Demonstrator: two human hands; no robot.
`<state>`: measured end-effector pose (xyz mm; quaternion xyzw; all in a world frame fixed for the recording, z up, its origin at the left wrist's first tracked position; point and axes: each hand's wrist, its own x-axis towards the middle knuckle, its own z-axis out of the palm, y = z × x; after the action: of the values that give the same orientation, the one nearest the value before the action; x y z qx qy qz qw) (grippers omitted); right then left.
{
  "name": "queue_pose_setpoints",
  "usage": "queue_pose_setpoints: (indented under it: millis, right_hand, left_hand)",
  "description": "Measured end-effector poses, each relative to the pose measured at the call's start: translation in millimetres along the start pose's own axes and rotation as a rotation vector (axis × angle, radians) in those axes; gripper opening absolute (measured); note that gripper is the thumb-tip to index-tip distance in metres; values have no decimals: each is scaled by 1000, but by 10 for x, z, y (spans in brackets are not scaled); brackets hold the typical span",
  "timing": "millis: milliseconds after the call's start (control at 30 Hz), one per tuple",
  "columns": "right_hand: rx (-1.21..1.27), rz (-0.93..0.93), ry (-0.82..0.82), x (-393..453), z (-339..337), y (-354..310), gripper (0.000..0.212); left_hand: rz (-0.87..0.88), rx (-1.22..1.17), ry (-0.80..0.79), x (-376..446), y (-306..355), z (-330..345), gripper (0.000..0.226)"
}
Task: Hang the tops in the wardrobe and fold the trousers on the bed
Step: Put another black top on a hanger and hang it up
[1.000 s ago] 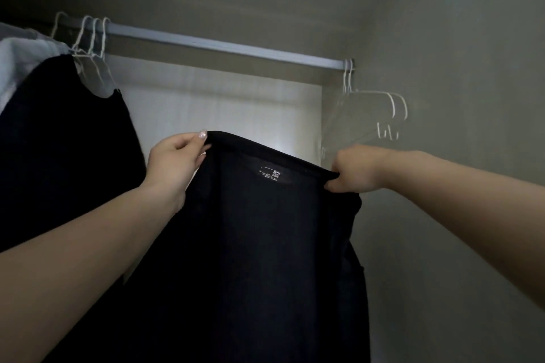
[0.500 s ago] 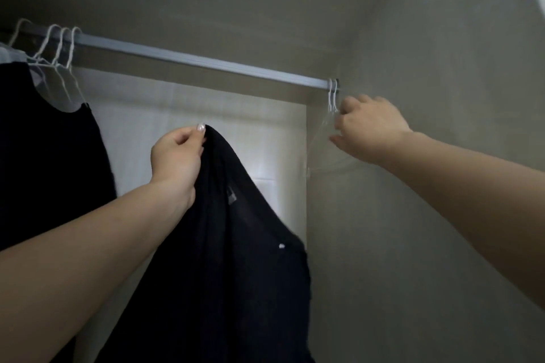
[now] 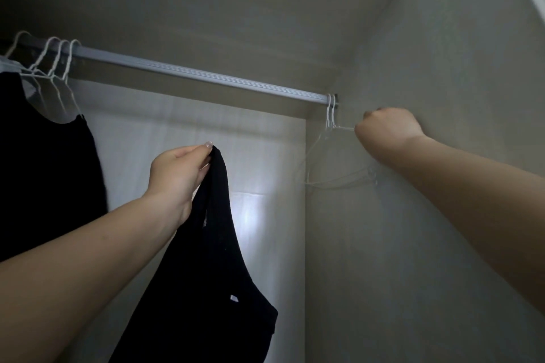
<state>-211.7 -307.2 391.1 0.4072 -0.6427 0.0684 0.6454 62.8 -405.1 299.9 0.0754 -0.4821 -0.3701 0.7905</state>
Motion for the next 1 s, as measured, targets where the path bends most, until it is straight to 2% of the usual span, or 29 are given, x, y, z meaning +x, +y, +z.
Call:
queue_pose_setpoints:
  millis: [100,367,500,600,833,933,1000]
  right_hand:
    - [30,9,2,46,-10,19,30]
    - [120,53,161,110,-115,2,30]
    - [128,-33,214,75,-165,-100,29]
    - [143,-77,232,-22,-160,-215,28]
    - [527,-28,224,-302,18,-677,43]
    - [760,65,171,-372,95,-896,38]
    - [831,48,167,-447,115,-1037,29]
  left_hand:
    - [43,-52,32,10,37,-15,24]
    - [8,-49,-13,126,9,-176,16]
    - [-31,86,-108,140,-19,-319,4]
    - [-87,259,-131,156,-32,-458,24]
    - [-226,455,-128,169,111,-798,42]
    - [-270,505,-120,135,135,-934,35]
    - [-259,552,-88,108,125,-1052,27]
